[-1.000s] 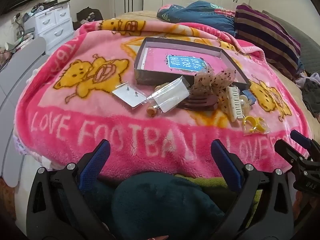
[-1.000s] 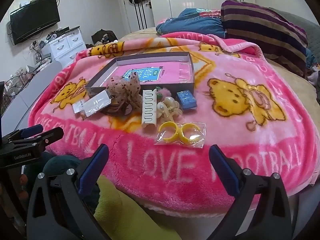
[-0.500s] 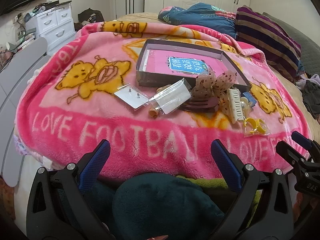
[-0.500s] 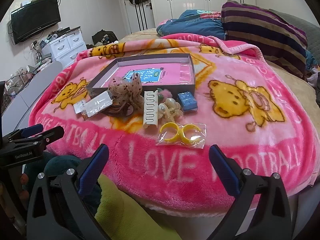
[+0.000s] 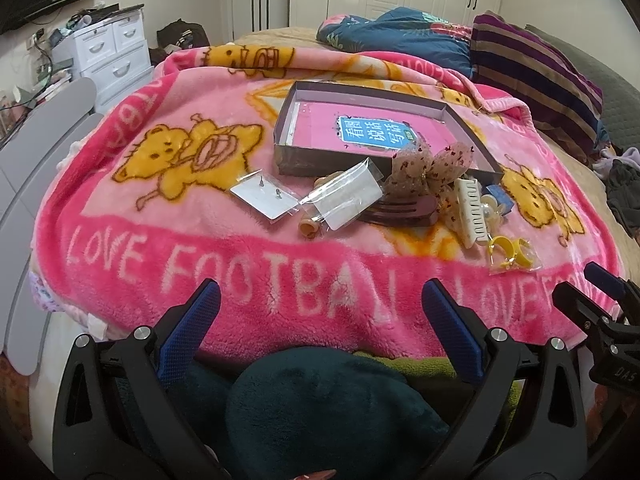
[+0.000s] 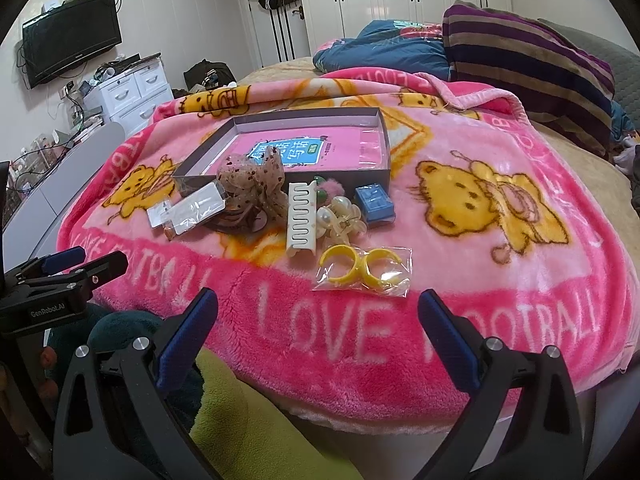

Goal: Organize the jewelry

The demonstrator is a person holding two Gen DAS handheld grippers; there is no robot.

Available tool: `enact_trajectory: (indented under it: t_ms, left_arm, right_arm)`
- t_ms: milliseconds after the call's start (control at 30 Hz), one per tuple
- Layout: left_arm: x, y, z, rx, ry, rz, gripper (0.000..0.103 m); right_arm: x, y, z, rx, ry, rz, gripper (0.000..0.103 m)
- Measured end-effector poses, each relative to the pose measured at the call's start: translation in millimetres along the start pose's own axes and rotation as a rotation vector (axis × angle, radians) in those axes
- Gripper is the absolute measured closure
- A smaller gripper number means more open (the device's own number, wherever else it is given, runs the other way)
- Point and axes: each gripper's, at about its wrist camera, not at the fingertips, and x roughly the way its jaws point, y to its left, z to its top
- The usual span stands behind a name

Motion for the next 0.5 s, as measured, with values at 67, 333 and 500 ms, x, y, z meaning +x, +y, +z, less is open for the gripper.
enact_trajectory:
  t_ms: [67, 333, 500]
  left_arm:
    - [-0.2, 0.3, 0.3, 0.0, 0.0, 0.002, 0.009]
    - [-1.0, -1.1, -0.2, 0.005, -0.003, 0.011, 0.009]
    - [-1.3, -1.7, -0.5, 0.002, -0.003, 0.007, 0.009]
  right_arm:
    - [-0.1, 0.0, -0.2, 0.001, -0.001, 0.002, 0.004]
    - [-0.8, -0.4, 0.2, 0.001, -0.003, -0.001, 0.004]
    - [-2.0, -1.0, 0.2, 0.001, -0.006, 0.001, 0.004]
